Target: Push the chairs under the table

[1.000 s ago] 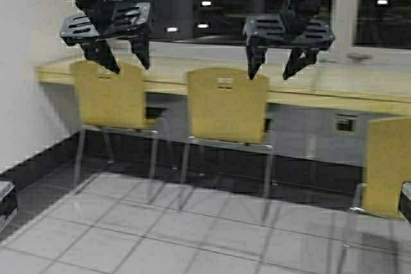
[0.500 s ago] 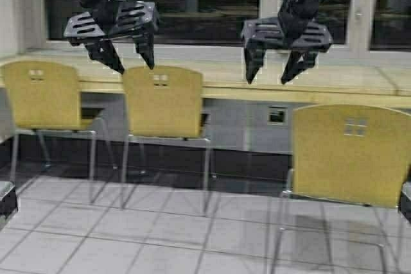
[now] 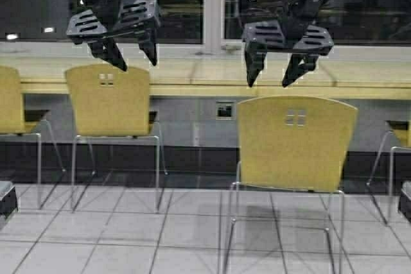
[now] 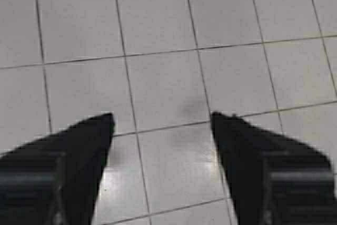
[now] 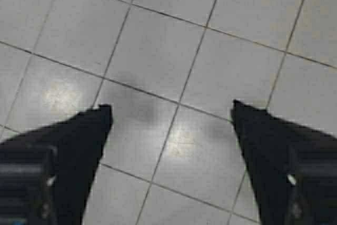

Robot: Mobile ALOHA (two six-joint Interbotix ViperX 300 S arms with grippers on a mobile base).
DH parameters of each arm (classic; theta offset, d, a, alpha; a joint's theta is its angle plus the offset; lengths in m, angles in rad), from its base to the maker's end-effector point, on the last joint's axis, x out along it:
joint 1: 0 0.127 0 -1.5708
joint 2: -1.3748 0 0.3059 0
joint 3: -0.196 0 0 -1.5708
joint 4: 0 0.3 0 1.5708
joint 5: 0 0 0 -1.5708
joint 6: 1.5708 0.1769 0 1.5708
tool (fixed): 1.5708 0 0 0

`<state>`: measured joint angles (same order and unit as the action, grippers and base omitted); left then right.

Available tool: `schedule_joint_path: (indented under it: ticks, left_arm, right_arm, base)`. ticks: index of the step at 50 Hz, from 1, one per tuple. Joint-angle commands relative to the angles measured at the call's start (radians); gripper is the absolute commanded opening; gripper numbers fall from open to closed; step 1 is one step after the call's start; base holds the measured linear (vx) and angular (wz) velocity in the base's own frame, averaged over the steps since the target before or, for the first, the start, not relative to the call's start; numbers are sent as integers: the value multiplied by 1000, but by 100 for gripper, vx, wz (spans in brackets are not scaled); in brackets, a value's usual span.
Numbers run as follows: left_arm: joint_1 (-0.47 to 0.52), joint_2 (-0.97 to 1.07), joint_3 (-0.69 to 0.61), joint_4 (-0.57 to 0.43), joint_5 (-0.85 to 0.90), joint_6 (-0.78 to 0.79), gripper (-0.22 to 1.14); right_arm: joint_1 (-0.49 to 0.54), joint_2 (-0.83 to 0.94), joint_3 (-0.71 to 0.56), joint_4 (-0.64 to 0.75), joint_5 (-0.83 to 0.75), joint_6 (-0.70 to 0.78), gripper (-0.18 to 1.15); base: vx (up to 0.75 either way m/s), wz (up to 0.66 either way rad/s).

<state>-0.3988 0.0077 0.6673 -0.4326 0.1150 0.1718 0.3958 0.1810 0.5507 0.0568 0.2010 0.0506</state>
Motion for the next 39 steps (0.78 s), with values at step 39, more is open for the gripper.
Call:
schedule_joint_path:
  ticks: [39]
  left_arm:
    - [40,21,-17,-11,-3,-3,92]
  right_arm:
    - [-141,5,80,141,-166,196,99]
  base:
    - [0,-14]
